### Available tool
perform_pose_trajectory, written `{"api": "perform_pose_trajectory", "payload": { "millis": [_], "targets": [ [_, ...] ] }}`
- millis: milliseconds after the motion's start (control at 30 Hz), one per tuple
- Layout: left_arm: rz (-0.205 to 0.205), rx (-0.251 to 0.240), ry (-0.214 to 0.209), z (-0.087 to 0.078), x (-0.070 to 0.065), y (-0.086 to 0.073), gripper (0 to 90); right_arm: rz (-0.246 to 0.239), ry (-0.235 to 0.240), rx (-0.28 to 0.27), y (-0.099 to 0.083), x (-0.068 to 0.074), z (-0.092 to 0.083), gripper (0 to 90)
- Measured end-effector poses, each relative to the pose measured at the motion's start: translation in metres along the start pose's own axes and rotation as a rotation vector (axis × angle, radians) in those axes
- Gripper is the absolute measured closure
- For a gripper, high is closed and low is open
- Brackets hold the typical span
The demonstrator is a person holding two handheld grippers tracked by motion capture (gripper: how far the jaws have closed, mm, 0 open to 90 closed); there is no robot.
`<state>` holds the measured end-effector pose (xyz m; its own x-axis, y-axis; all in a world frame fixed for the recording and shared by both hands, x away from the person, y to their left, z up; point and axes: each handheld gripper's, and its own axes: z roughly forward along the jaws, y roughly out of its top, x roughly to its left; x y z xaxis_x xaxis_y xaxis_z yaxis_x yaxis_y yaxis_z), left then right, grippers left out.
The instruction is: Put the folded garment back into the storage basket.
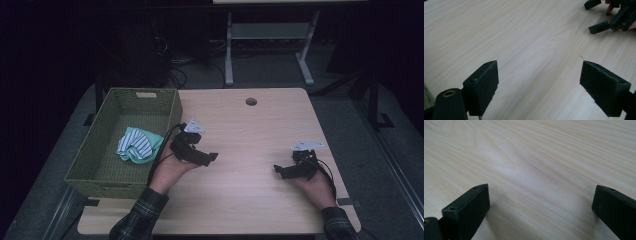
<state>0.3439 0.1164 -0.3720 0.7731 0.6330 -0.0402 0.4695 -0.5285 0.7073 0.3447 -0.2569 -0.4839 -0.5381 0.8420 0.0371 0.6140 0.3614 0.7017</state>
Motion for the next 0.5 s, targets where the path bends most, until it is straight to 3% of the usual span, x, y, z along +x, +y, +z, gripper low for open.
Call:
{"api": "perform_pose_trajectory", "payload": {
  "millis": [500],
  "targets": [
    [0.036,0.058,0.009,0.043,-0.018,-0.028,14.7,-0.005,0.003,0.001,0.000,0.000,0.000,1.0]
  ]
}}
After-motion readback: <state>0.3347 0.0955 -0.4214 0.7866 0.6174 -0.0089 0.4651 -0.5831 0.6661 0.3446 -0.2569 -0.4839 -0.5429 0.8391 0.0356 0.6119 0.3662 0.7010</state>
